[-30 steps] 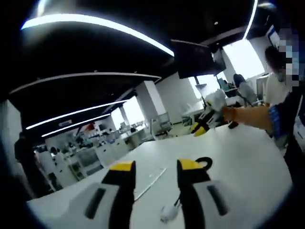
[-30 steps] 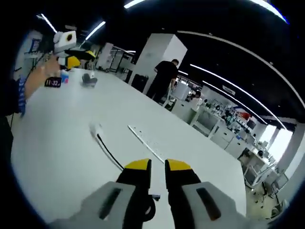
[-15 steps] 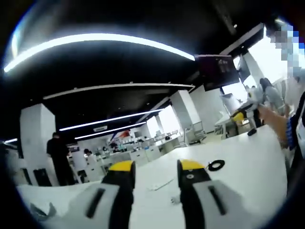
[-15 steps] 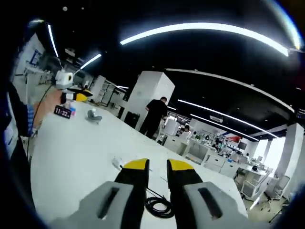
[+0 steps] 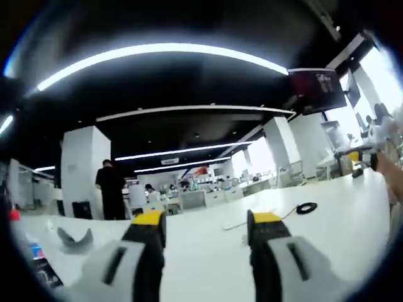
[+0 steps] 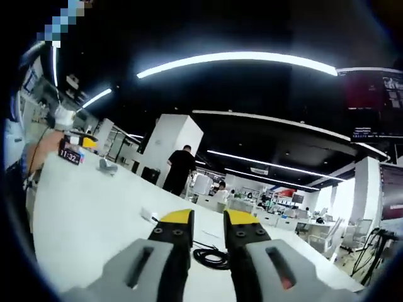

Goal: Plug the desk Type‑C cable into the charger adapter.

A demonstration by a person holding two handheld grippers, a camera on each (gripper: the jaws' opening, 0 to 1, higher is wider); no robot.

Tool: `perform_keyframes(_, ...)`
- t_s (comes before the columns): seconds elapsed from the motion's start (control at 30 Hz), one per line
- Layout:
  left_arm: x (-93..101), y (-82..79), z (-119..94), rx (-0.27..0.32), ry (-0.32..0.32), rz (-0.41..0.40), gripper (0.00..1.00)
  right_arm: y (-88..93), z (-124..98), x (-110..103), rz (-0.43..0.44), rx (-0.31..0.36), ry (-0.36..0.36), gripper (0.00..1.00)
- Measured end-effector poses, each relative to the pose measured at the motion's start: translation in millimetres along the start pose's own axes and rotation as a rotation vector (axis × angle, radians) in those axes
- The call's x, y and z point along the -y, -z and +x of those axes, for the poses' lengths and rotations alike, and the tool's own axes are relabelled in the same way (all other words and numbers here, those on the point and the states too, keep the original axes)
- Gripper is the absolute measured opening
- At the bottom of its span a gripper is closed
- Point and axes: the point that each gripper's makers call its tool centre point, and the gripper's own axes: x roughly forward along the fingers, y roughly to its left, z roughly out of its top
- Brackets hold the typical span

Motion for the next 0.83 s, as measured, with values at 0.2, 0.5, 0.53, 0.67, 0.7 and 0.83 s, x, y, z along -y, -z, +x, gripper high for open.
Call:
perform_keyframes(0.2,-29.9,43.1,-0.7,-0.039,-0.197,0.051,0.52,27.2,7.0,-1.4,-0.047,-0.061,0.02,0.29)
perform_keyframes(0.5,-32.4,52.5,-2.3,-0.073,-0.209,0.138,0.54,39.2,-0.3,8.7,-0.126,-0.117,0.076,0.29)
perform_keyframes(0.53,-33.9,54.6,-2.8,-0.081,-0.208,0.124,0.53,39.9,-0.6,9.2,-0.121,-0.12,0.078,0.29)
perform_keyframes(0.67,-37.5,56.9,-4.4,-0.088,-0.213,0.098,0.53,43.0,-1.4,11.4,-0.099,-0.131,0.082,0.29)
perform_keyframes(0.7,-37.8,55.9,-4.8,-0.084,-0.216,0.1,0.53,43.8,-1.5,11.9,-0.094,-0.134,0.082,0.29)
perform_keyframes(0.83,-38.6,55.2,-5.5,-0.084,-0.224,0.109,0.53,46.6,-1.2,13.2,-0.08,-0.146,0.084,0.28)
